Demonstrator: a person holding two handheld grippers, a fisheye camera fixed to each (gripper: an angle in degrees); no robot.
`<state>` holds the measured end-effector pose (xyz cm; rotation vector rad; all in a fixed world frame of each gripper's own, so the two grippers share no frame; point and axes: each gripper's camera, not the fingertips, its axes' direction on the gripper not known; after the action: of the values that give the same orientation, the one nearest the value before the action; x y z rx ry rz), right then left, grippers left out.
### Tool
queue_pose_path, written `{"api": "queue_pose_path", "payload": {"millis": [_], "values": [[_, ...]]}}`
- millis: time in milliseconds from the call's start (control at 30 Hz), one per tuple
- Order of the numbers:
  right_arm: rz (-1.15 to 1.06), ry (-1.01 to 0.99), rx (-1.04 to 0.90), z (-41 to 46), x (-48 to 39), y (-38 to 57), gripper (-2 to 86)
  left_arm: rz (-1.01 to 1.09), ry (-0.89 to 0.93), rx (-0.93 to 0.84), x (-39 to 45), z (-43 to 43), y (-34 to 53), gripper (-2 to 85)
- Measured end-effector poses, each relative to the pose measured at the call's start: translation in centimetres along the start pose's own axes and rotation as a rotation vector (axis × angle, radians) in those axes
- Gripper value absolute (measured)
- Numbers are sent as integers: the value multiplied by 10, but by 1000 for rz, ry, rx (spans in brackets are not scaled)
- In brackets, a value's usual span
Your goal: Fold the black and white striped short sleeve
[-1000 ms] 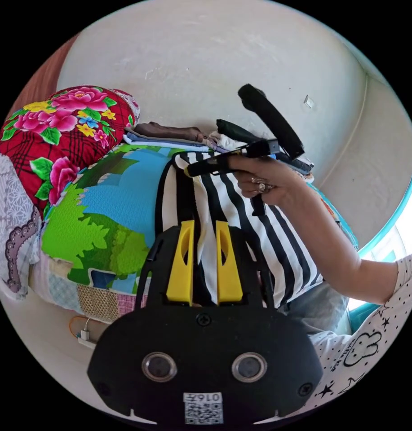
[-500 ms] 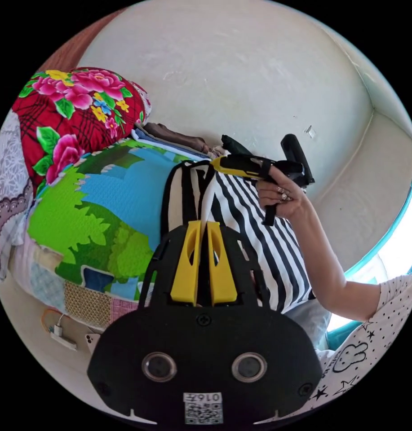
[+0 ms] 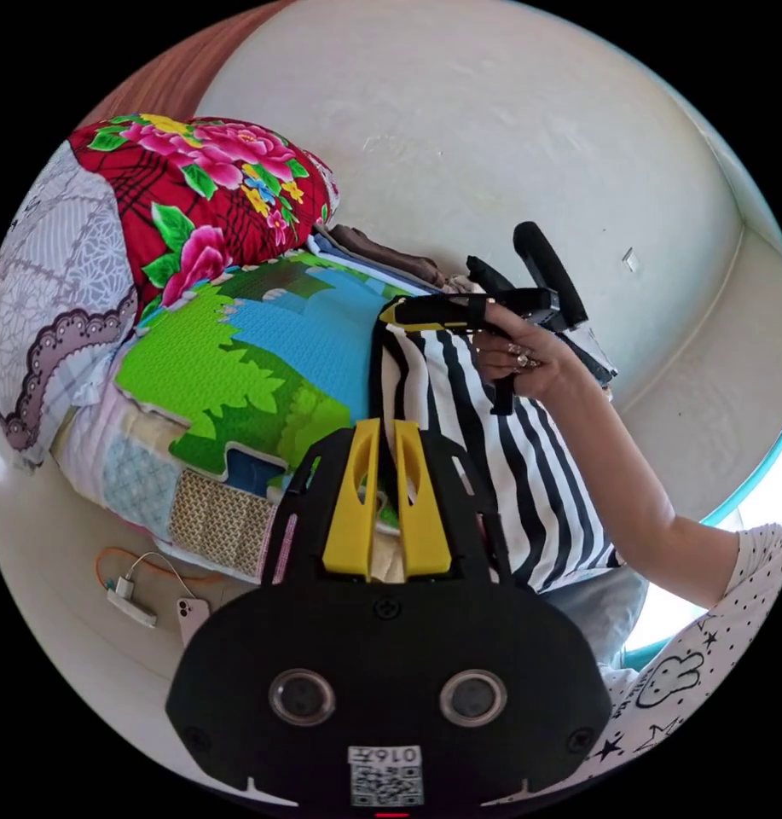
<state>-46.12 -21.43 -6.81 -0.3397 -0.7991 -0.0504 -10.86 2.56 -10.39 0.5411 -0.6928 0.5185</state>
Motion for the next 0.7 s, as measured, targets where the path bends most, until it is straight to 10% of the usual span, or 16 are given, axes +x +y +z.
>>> {"api": "queue_pose_path", "payload": {"millis": [700], "values": [[-287,407,-121,48,-109,1,70,233,-305,-54,111,30,7,62]]}}
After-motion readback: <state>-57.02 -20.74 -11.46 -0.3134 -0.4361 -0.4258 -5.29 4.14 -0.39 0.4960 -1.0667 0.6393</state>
